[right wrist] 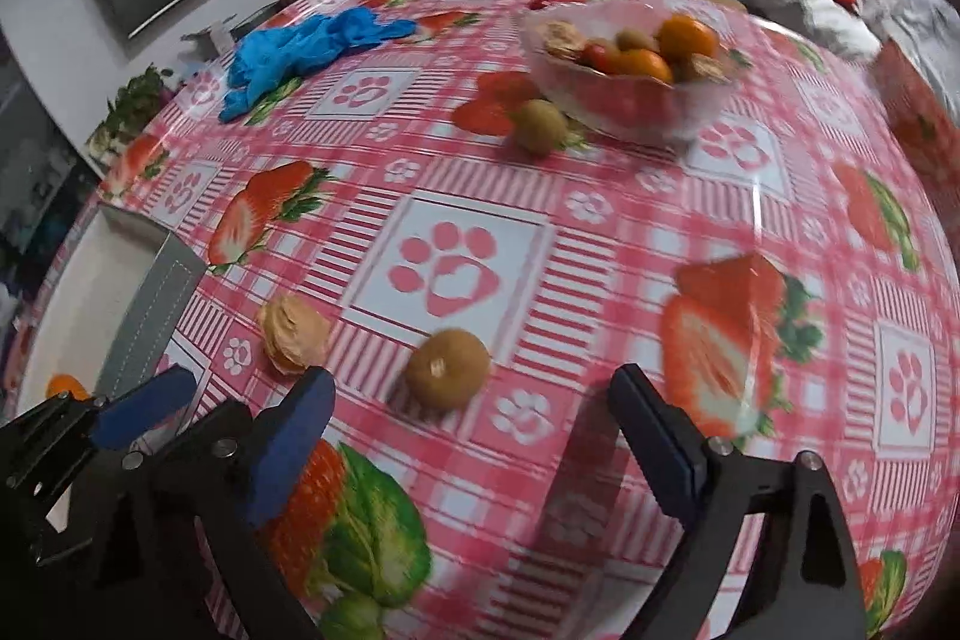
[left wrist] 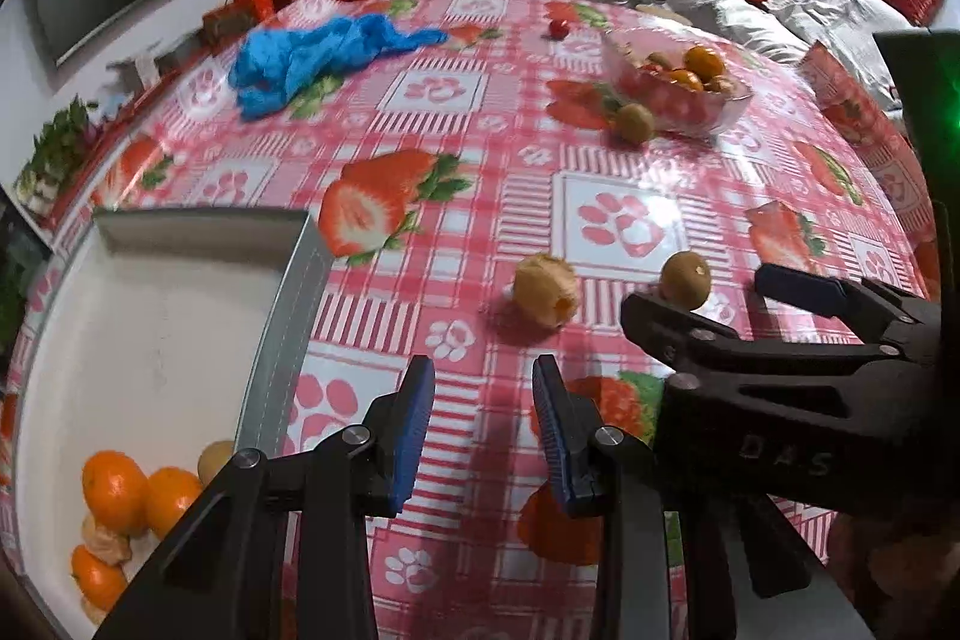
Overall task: Organize fruits
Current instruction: 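Grasp the walnut with the left tool while the right tool grasps the kiwi, then carry the walnut and kiwi over the white tray with both tools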
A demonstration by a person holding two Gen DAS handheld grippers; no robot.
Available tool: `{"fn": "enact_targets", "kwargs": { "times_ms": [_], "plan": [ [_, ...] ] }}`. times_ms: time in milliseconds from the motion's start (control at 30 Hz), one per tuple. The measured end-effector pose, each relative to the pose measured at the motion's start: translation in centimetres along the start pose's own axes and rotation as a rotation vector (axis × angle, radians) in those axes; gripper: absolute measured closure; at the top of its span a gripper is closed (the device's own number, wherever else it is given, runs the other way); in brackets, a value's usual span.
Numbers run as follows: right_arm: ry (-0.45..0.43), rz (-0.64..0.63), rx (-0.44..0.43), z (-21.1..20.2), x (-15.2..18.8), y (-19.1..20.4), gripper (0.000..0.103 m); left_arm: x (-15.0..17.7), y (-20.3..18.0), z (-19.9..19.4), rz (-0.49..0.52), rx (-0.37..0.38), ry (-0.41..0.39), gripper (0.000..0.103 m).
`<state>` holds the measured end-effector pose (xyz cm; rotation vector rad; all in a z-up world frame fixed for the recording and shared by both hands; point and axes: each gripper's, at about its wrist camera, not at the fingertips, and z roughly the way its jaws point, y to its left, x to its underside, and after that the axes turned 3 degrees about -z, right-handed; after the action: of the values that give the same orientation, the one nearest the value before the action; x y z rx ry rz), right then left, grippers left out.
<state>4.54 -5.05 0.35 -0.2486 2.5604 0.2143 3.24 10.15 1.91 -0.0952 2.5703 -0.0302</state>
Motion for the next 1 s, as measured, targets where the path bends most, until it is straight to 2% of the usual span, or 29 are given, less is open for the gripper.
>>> {"fn": "enact_targets", "kwargs": {
  "times_ms": [33,100,133,167,367,567,633,700,767,833,867,1000],
  "plan": [
    [-0.005,-0.009,0.009,0.2,-0.1,0.3,0.011,0.1,0.1,0.1,0.001,-0.001,0.005,0.067],
    [-0.021,-0.028,0.037,0.3,-0.4,0.8,0.029,0.2,0.3,0.1,0.010,-0.005,0.006,0.067],
    [-0.032,-0.034,0.051,0.2,-0.5,0.9,0.057,0.2,0.2,0.1,0.015,-0.007,0.004,0.067],
    [-0.035,-0.034,0.047,0.2,-0.6,1.0,0.075,0.1,0.2,0.0,0.020,-0.007,0.000,0.067],
    [-0.056,0.087,-0.054,-1.5,0.5,-2.1,0.075,-1.0,-0.7,0.2,0.039,0.030,-0.014,0.067],
    [-0.065,0.110,-0.056,-4.1,2.7,-3.9,0.075,-2.5,-2.4,1.6,0.037,0.086,-0.012,0.067],
    [-0.063,0.114,-0.057,-4.7,3.4,-4.2,0.075,-2.8,-2.8,2.2,0.028,0.079,-0.009,0.042],
    [-0.060,0.120,-0.057,-5.1,4.1,-4.4,0.075,-3.0,-2.9,2.8,0.008,0.048,-0.015,0.042],
    [-0.058,0.127,-0.058,-5.4,4.5,-4.6,0.075,-3.0,-2.8,3.4,-0.013,0.044,0.003,0.046],
    [-0.057,0.133,-0.061,-5.7,4.8,-4.7,0.074,-3.1,-2.9,3.3,-0.004,0.039,0.007,0.075],
    [-0.056,0.134,-0.063,-5.8,4.9,-4.6,0.074,-3.1,-3.0,3.3,0.002,0.044,0.019,0.078],
    [-0.062,0.127,-0.076,-6.5,4.9,-4.2,0.075,-3.0,-2.3,2.4,-0.034,0.073,0.033,0.078]
  ]
}}
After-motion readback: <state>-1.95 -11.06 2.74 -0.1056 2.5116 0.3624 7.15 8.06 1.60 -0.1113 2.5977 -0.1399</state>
